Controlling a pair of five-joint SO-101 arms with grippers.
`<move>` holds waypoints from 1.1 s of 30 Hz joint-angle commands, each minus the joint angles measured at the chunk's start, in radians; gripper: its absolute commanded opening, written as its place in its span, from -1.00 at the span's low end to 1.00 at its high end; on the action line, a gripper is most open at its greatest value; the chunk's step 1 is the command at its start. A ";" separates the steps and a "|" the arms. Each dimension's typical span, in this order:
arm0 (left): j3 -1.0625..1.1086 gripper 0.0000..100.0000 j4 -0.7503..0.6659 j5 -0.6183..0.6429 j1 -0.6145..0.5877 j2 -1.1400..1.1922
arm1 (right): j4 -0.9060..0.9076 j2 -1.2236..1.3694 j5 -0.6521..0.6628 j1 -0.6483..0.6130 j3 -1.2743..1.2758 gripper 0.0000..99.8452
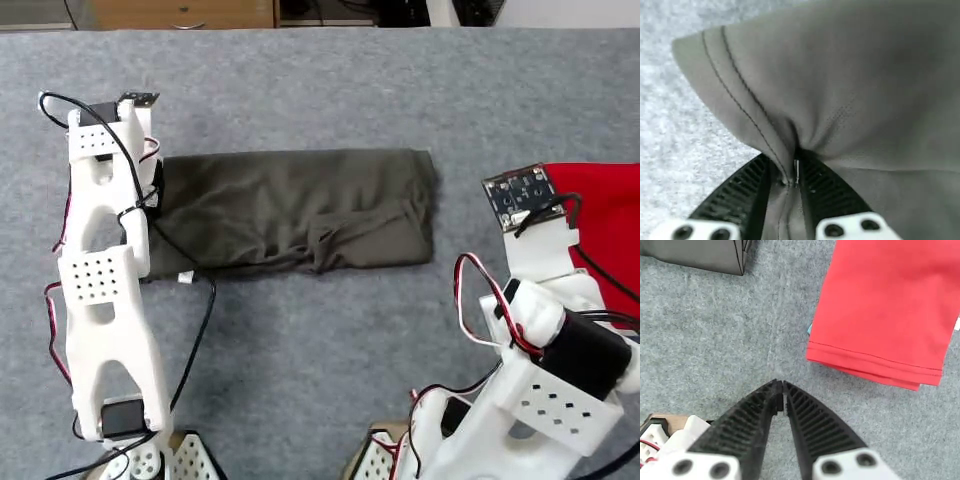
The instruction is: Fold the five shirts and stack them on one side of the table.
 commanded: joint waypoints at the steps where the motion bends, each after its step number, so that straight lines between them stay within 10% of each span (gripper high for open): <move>1: -0.038 -0.97 0.051 0.002 -0.009 -0.016 | 0.017 -0.007 0.003 0.018 -0.001 -0.99; 17: -0.055 -0.97 0.058 0.115 0.009 -0.298 | 0.015 -0.007 0.006 0.016 -0.001 -0.99; 33: 0.207 -0.96 0.057 0.227 0.276 -0.486 | 0.015 -0.007 0.008 0.016 0.002 -0.99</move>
